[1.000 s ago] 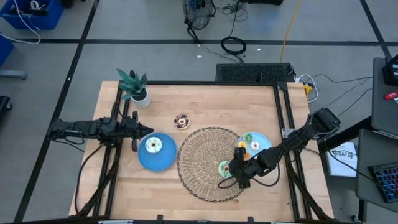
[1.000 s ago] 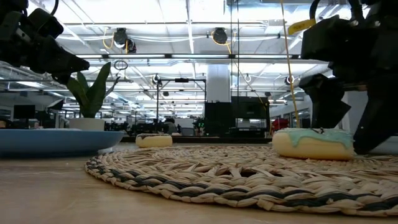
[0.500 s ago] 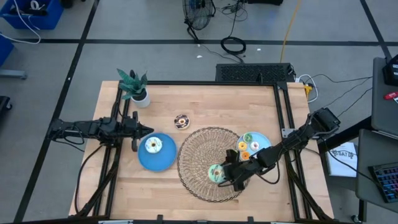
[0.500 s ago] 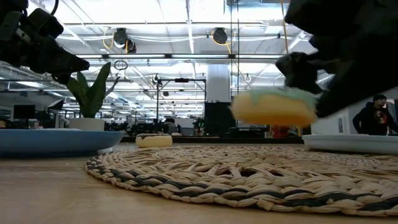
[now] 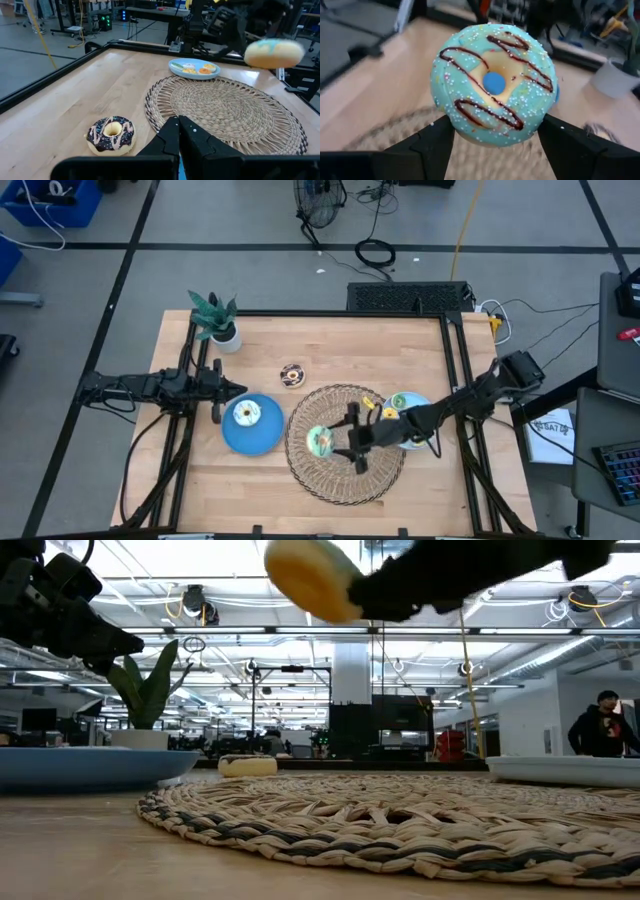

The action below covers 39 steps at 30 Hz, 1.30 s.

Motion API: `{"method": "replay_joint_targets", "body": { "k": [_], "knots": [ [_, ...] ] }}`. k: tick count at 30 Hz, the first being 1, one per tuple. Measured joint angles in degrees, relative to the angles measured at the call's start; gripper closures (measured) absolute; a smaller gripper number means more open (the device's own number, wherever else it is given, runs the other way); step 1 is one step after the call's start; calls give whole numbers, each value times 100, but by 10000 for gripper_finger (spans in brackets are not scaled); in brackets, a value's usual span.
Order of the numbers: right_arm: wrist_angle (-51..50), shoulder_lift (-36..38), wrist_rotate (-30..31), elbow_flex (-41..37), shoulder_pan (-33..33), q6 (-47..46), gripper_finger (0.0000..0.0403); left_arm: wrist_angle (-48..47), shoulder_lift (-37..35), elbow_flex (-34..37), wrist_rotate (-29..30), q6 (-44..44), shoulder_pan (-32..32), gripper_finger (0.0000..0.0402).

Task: Pick & Place donuts
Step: Put the large green donut on the blue plate

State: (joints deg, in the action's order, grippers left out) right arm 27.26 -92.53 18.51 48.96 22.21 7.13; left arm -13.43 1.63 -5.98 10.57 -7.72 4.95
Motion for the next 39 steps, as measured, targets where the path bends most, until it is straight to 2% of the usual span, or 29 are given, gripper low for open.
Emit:
{"method": "replay_joint_targets", "body": {
  "k": [4, 10, 15, 19, 22, 31, 39],
  "knots": [
    [133, -4, -500, 170, -386, -21, 138, 0, 0, 0, 0, 2, 0, 394],
    [-252, -231, -602, 894, -832, 379, 138, 0, 0, 0, 0, 2, 0, 394],
    [-851, -917, -1259, 2036, -1082, 724, 138, 0, 2, 0, 0, 2, 0, 394],
    [-1599, -1632, -1437, 3009, -1219, 1168, 138, 4, 2, 0, -2, 2, 0, 394],
    [-1913, -2089, -1436, 3457, -1306, 1331, 138, 18, 2, 0, 0, 0, 0, 394],
    [-1288, -2941, -2194, 3511, -1513, 1029, 138, 20, 2, 0, -2, 2, 0, 394],
    [-849, -3134, -2176, 3511, -1699, 1002, 138, 20, 2, 0, -1, 1, 0, 394]
  ]
}}
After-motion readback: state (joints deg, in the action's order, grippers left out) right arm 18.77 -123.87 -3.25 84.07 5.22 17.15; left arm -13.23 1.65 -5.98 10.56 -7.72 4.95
